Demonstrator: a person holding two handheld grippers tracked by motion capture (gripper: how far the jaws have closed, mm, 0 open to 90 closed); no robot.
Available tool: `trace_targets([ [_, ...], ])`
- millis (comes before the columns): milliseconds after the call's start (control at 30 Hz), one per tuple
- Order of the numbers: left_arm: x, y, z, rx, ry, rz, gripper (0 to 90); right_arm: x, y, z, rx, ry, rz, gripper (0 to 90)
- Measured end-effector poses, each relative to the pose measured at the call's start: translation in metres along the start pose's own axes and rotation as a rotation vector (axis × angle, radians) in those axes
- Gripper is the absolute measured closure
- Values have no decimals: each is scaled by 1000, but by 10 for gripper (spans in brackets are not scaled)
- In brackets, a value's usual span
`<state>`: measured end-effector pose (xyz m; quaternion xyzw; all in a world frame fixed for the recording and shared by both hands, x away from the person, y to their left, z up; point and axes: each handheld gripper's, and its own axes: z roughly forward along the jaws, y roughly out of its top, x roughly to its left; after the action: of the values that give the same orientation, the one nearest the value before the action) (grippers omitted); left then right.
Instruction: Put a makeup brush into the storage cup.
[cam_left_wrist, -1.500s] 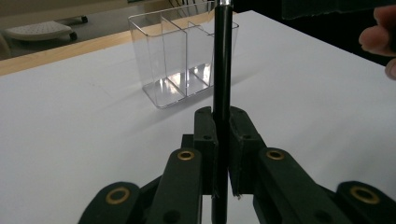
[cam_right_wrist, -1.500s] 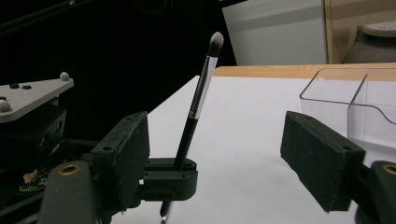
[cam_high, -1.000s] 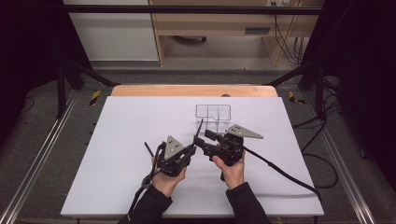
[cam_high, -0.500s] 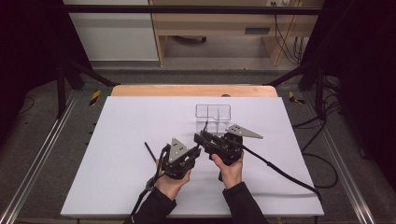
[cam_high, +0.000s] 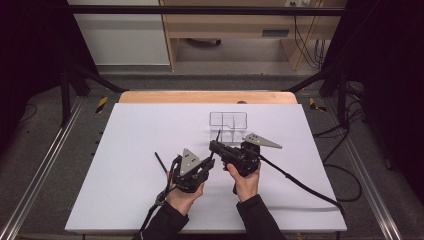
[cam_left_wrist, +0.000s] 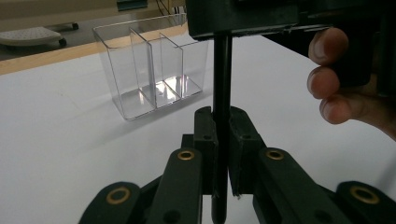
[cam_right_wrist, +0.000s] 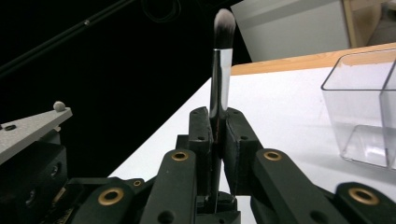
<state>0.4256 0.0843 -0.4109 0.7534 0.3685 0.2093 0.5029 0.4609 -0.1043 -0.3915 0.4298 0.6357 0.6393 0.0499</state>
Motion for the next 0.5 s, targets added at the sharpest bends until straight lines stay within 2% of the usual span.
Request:
trace_targets([
  [333,1,1,-1,2,-21,11,817,1,0,-2,1,18,-9,840],
  [367,2,2,-1,8,-37,15,793,1,0,-2,-1,20,-12,840],
  [467,5,3,-1,24,-51,35,698,1,1,-2,-7,13,-21,840],
  [500,6,3,-2,25,-44,44,680,0,2,-3,-8,9,-26,840],
])
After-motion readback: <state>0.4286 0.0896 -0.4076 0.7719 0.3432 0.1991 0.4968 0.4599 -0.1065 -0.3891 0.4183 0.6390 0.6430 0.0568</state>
